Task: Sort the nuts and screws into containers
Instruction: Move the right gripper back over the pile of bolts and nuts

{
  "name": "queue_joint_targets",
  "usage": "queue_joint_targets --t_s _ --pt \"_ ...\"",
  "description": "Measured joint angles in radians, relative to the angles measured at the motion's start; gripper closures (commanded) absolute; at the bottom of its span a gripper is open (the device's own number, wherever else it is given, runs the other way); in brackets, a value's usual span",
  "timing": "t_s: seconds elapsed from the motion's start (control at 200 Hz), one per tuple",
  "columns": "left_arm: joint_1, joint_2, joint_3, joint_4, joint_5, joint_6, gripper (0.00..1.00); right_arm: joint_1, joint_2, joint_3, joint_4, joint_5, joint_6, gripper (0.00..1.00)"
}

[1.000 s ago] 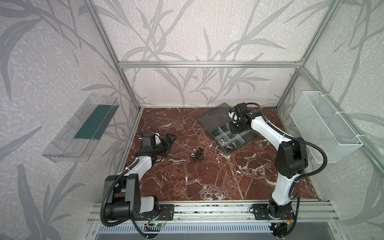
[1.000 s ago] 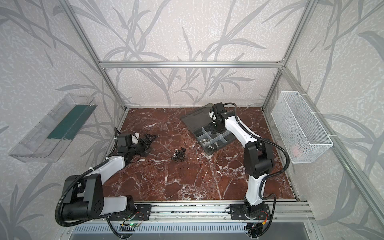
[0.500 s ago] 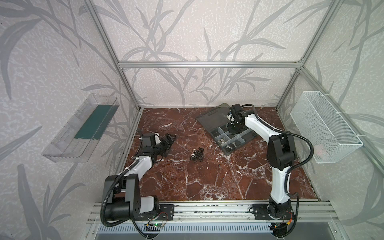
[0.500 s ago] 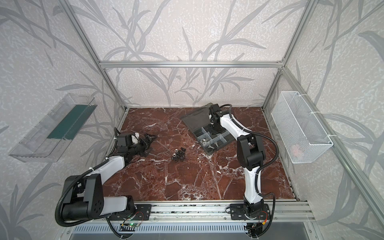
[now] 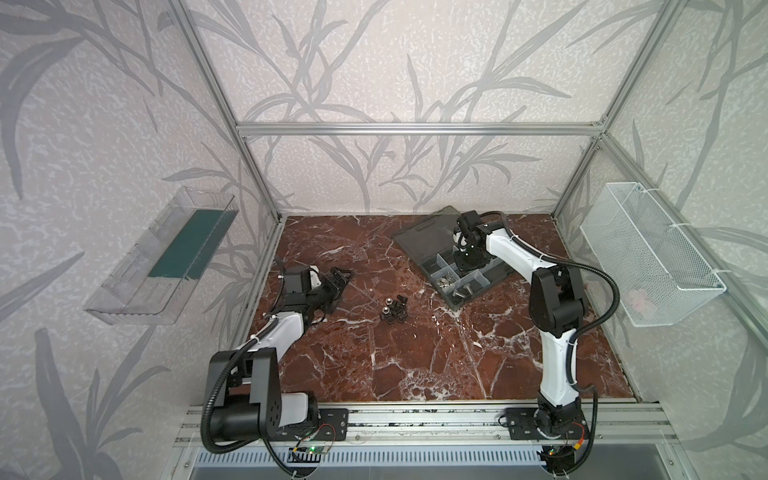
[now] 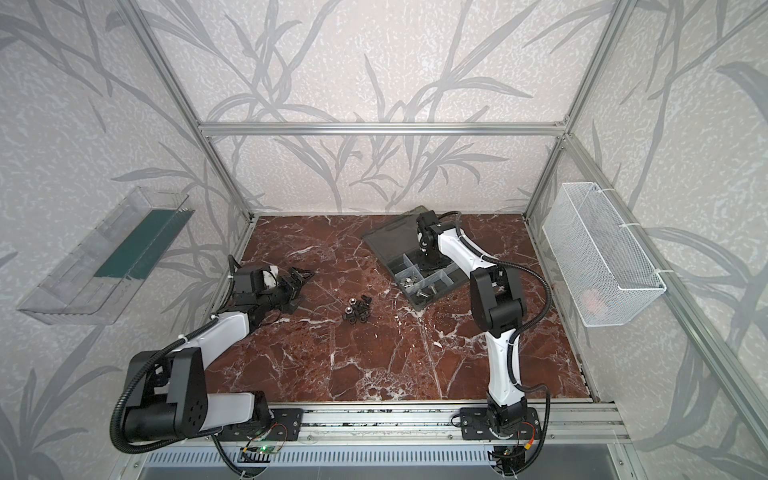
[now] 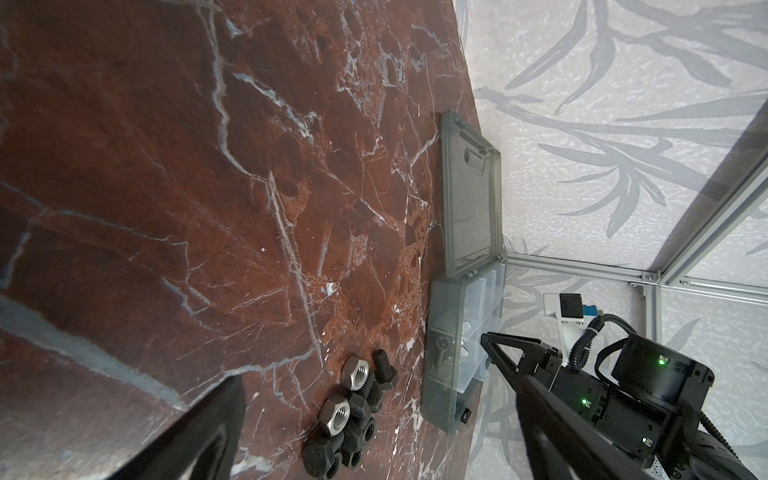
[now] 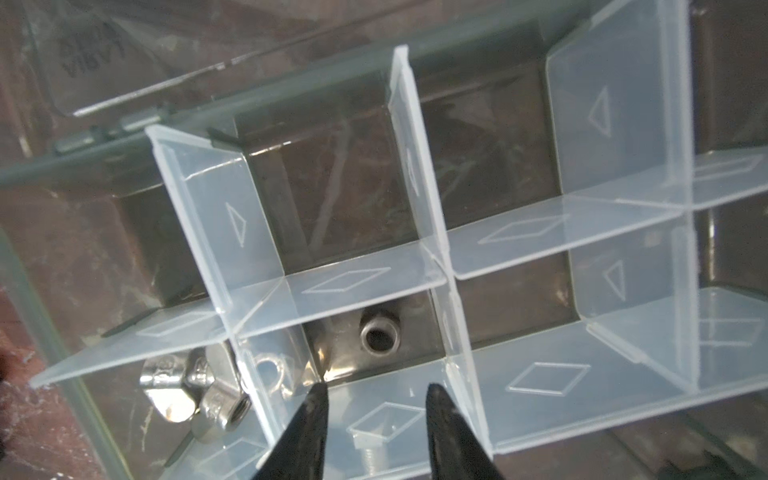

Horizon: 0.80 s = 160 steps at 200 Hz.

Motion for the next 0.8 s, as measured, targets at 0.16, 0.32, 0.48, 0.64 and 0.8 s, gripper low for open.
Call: queue_joint_targets --t_s 0.16,0.32,0.48,0.64,0.8 --pt "0.000 0.000 0.000 0.000 0.000 0.000 0.01 0.001 -0.034 0.000 0.006 -0.013 -0.012 0.43" --pt "0.000 0.000 0.000 0.000 0.000 0.000 0.01 0.021 -0.132 -0.025 0.015 -0.096 -0.063 0.42" --pt "0.000 0.000 0.000 0.002 0.001 -0.001 0.00 0.175 -0.252 -0.103 0.032 -0.140 -0.161 0.40" --pt "0.000 0.000 0.000 0.005 0.003 -0.003 0.00 0.364 -0.269 -0.161 0.048 -0.156 -0.183 0.40" --pt "0.000 0.000 0.000 0.006 0.004 -0.003 0.00 0.444 -0.248 -0.224 0.070 -0.158 -0.146 0.40"
